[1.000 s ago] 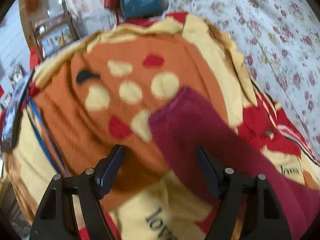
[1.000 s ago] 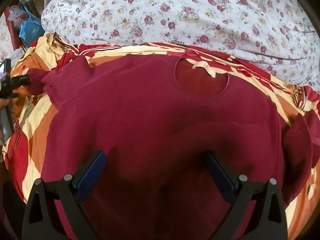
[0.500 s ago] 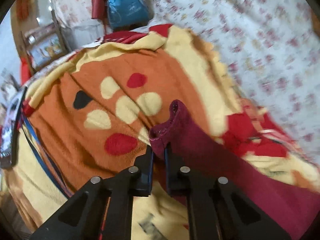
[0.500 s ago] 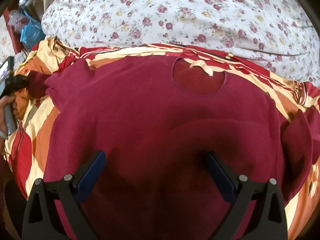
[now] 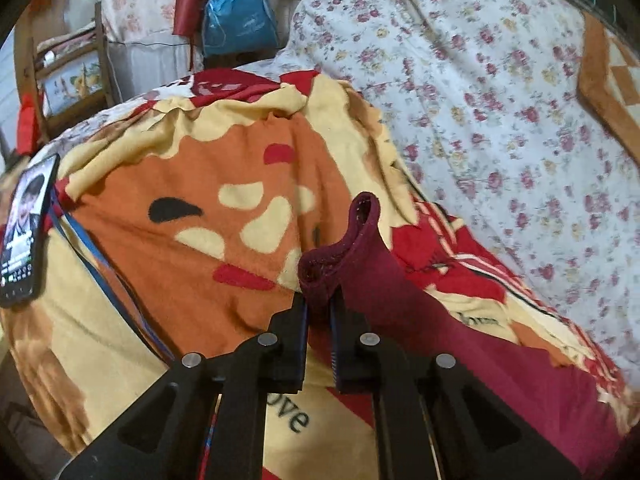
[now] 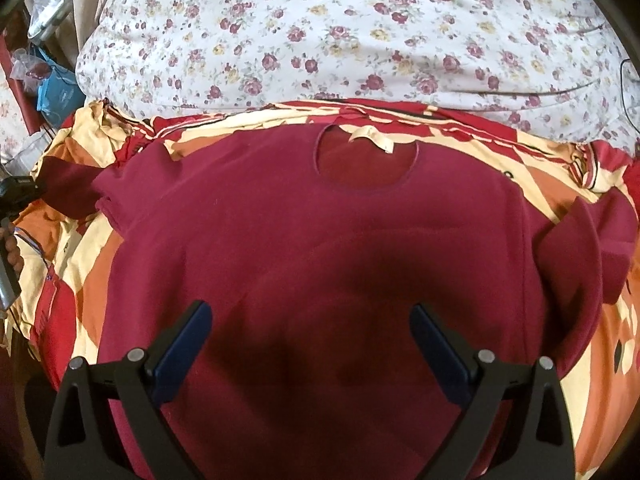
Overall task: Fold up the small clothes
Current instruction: 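Grasp the sweater sleeve cuff with the left gripper, then lift the sleeve with the left gripper and fold it across the sweater body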
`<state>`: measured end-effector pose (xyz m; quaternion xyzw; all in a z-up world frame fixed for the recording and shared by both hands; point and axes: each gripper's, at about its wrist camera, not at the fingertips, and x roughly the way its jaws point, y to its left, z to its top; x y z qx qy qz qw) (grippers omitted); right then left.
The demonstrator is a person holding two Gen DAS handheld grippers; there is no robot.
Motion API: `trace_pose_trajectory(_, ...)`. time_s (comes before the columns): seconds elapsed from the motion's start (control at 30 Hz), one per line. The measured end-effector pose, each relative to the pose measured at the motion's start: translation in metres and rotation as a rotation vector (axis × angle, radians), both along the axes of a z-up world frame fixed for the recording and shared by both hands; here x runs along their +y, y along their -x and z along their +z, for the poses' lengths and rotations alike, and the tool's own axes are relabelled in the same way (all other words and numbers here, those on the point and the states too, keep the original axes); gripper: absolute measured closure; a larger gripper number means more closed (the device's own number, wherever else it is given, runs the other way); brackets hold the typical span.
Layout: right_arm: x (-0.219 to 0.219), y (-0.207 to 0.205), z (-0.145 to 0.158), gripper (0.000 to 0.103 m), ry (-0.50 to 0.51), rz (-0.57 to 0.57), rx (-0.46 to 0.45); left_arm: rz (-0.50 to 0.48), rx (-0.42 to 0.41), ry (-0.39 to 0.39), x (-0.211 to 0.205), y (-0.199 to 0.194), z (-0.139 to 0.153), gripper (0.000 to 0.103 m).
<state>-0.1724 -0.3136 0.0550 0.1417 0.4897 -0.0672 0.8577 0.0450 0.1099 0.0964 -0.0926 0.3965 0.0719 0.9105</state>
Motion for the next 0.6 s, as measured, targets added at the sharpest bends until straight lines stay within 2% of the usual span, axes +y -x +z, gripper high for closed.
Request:
trace_pose_trajectory(0.23,0.008,-0.003,-0.007,0.002,-0.011,0.022,0.016,-0.092,-0.074,0.056,-0.011,0.039,0.014,0.103)
trace_pose_trajectory(0.3,0.011,-0.004,-0.007,0.002,-0.008,0.028,0.018,-0.113,-0.093,0.035,-0.016,0.048,0.018,0.103)
trace_pose_trajectory(0.43,0.013,-0.004,-0.008,0.002,-0.010,0.035,0.017,-0.226,-0.067,0.065,-0.033,0.057,0.016,0.103)
trace_pose_trajectory(0.6,0.013,-0.004,-0.009,0.002,-0.023,0.031,0.022,-0.361,-0.039,0.092,-0.075,0.072,0.014,0.103)
